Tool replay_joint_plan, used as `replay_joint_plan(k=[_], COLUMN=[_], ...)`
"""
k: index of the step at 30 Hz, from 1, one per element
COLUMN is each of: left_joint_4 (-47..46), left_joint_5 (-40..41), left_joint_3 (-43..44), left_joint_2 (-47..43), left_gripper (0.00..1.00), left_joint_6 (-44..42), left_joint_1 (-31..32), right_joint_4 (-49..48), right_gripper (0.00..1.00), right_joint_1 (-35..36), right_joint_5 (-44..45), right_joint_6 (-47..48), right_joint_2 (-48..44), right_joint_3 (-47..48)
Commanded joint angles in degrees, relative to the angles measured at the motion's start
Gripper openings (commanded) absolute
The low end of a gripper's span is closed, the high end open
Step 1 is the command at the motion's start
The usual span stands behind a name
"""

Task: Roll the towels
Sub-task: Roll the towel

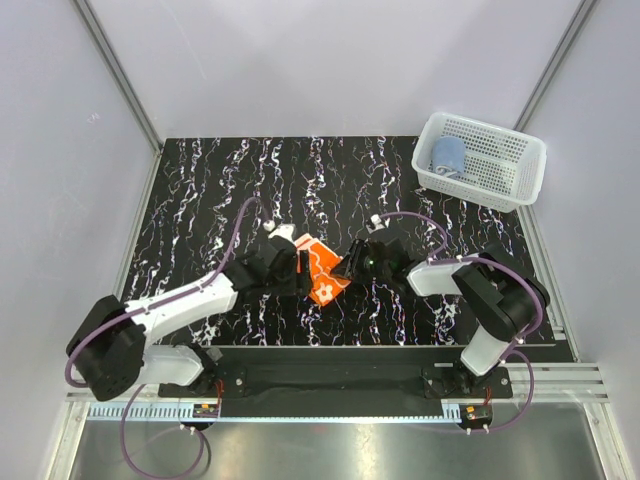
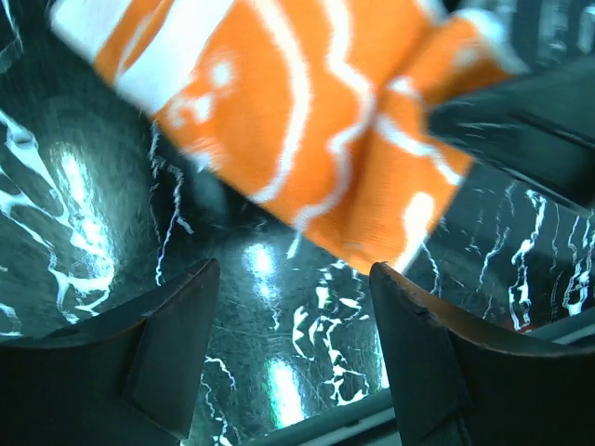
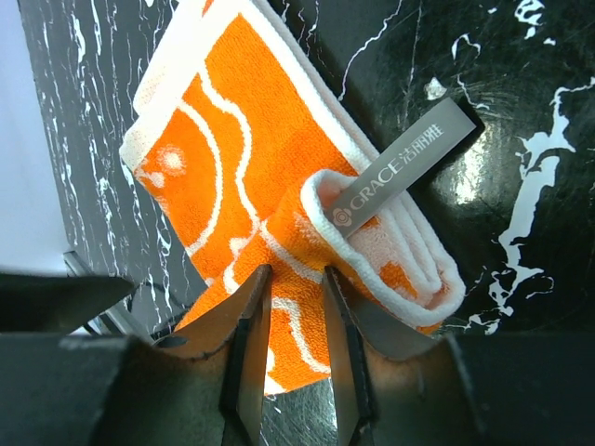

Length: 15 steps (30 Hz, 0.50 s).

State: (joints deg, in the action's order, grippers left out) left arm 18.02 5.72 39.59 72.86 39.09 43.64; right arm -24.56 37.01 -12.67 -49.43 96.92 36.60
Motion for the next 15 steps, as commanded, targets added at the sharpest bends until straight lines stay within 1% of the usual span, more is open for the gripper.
replay_joint_plan(k=[1,2,3,6,9,15], left_joint_4=[1.93,1.84,1.58,-0.96,-3.87,-9.05], left_joint_5=[11.59,12.82,14.57,14.24,13.62,12.57], left_joint_3=[4.26,5.57,6.19,8.21,9.27,9.28], left_joint_2=[-2.81,-2.46,-1.94,-0.01,2.98,8.87], left_gripper=[0.71,0.71,0.71,0.70,0.69,0.67], left_joint_6=[-7.52,-8.41,-9.11,-12.54,-15.18,-19.14], left_joint_1=[6.79,8.38,11.44,15.67,17.44,17.62], right_joint_4=[6.97,7.41,8.20,9.43,10.49,12.16], right_gripper=[0.36,0.36,0.36,0.36,0.36,0.36], right_joint_1=[0.95,1.04,1.22,1.22,1.31,1.39], right_joint_5=[3.88,3.88,3.96,3.96,3.96,3.79], right_joint_6=[2.84,2.93,3.11,3.29,3.37,3.99], right_joint_2=[-0.95,-0.86,-0.86,-0.77,-0.95,-1.56], right_joint_3=[1.54,1.81,2.16,2.86,3.39,4.01])
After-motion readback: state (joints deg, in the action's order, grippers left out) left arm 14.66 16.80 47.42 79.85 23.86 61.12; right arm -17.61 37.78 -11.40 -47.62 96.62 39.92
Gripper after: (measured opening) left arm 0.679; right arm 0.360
